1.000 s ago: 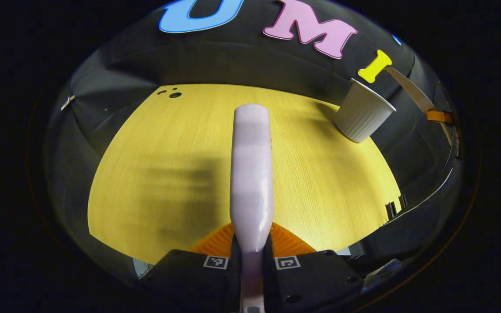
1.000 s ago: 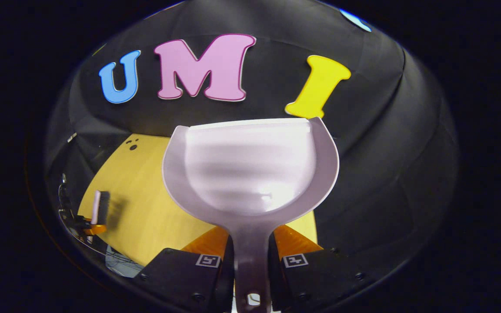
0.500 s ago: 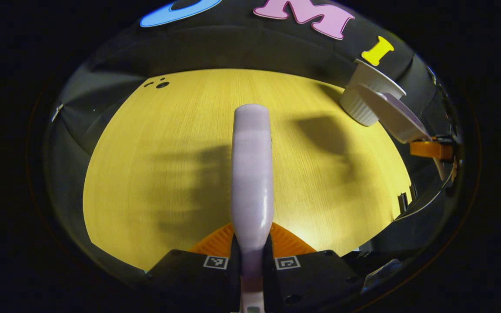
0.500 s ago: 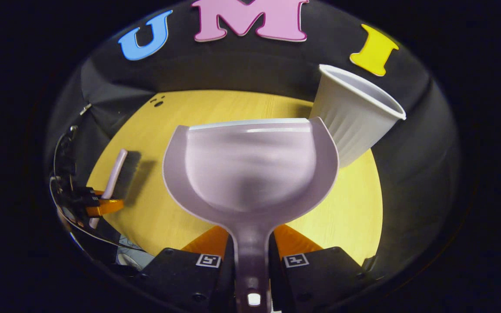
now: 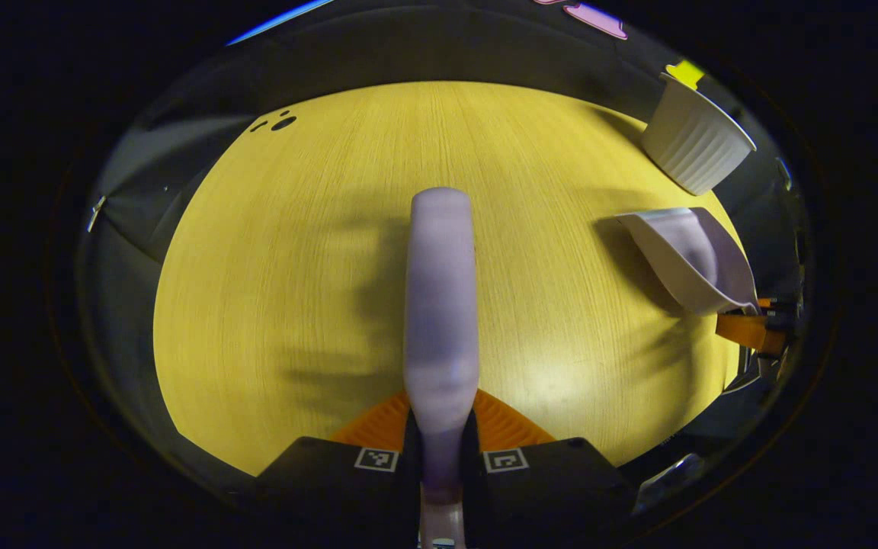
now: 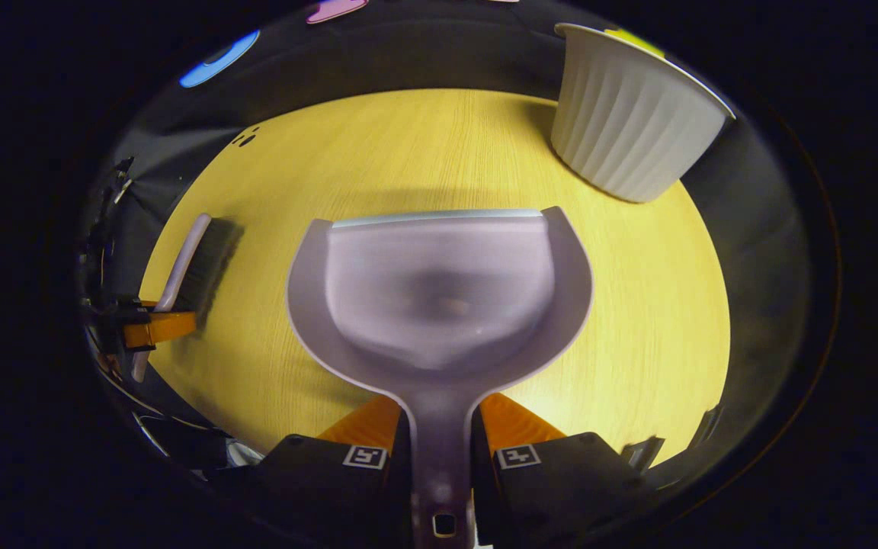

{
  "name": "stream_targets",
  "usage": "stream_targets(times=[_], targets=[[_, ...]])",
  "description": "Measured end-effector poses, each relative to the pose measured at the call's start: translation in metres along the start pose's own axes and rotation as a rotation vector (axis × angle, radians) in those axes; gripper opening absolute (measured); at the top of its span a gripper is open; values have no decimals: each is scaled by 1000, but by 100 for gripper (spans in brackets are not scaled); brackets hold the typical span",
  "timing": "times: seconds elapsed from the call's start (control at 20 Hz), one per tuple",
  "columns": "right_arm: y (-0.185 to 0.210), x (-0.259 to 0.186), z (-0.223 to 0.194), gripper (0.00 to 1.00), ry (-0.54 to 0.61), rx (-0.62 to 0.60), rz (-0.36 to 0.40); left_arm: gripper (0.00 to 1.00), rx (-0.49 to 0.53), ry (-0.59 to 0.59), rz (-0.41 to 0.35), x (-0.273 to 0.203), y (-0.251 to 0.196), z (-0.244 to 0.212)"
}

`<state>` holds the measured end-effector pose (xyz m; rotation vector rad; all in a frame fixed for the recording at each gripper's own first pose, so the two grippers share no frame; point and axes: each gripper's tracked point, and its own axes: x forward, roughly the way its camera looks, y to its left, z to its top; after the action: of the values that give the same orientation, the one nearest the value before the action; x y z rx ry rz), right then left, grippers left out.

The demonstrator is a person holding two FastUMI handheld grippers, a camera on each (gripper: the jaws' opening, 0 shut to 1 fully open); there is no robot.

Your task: Pick up the small broom and dustpan from the desktop, sweep the trash into the dustpan with the broom, and then empty the trash into the garbage bin.

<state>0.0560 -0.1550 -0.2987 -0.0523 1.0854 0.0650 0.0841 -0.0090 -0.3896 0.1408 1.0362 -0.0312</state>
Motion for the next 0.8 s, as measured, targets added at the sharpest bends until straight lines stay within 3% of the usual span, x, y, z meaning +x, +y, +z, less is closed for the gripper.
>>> stream_targets(times=[0.1,0.25,0.4,0.5,0.55,0.6,0.65,0.7,0.75,0.8], targets=[[1,1,-4,34,9,-14,-5,27,-15,23,11,3,0,-1],[1,6,-4,40,4,-11,0,28,-12,26,22,5,-1,-3],[3,7,-3,39,9,-10,8,29,-8,41,46,7,-2,-5],[2,9,4,41,-7,5,5,33,-33,34,38,4,-7,-8],[5,9,2,39,-10,13,18,47,-44,23,25,2,-10,-8],[8,6,4,49,-21,20,28,46,-48,9,18,-2,-12,-7],[9,3,6,67,-34,29,34,65,-48,-7,10,-8,-11,-7],[9,1,7,77,-50,37,35,77,-44,-26,11,-14,-11,-8],[10,-6,11,100,-65,49,35,88,-32,-50,32,-19,-6,-9],[11,-14,14,100,-85,57,33,99,-20,-73,57,-32,0,-7]])
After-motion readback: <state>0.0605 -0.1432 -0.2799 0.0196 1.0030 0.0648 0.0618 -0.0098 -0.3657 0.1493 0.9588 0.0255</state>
